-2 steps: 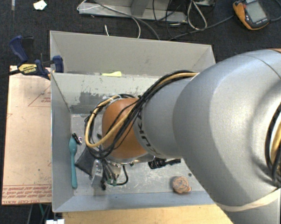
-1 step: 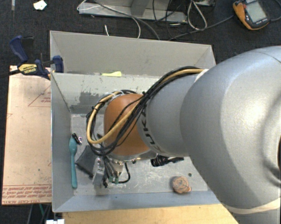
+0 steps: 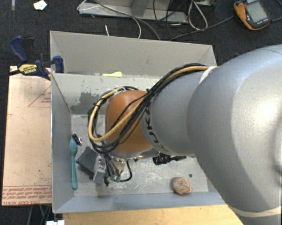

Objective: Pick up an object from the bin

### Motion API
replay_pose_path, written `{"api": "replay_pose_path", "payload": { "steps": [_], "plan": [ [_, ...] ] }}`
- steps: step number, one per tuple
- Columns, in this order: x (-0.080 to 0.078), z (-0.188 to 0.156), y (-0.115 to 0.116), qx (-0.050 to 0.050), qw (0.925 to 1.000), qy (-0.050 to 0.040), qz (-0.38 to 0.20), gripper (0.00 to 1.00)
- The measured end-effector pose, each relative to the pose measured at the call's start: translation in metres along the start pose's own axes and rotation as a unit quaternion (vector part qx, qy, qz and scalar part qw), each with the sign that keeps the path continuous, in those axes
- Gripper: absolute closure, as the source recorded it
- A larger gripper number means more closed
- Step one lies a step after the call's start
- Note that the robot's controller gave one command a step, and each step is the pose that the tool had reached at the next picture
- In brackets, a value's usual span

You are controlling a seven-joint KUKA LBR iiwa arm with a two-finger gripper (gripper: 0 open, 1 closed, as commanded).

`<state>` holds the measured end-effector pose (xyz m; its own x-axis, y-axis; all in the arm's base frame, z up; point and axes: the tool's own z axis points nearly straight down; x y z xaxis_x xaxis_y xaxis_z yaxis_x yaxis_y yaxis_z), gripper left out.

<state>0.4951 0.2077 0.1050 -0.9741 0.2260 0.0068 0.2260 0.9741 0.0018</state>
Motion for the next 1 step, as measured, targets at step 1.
{"api": "replay_pose_path", "payload": {
  "steps": [1],
  "plan": [
    [0.0026, -0.0274, -0.0015, 0.003, 1.0, 0.0048, 0.0, 1.0]
  ]
}}
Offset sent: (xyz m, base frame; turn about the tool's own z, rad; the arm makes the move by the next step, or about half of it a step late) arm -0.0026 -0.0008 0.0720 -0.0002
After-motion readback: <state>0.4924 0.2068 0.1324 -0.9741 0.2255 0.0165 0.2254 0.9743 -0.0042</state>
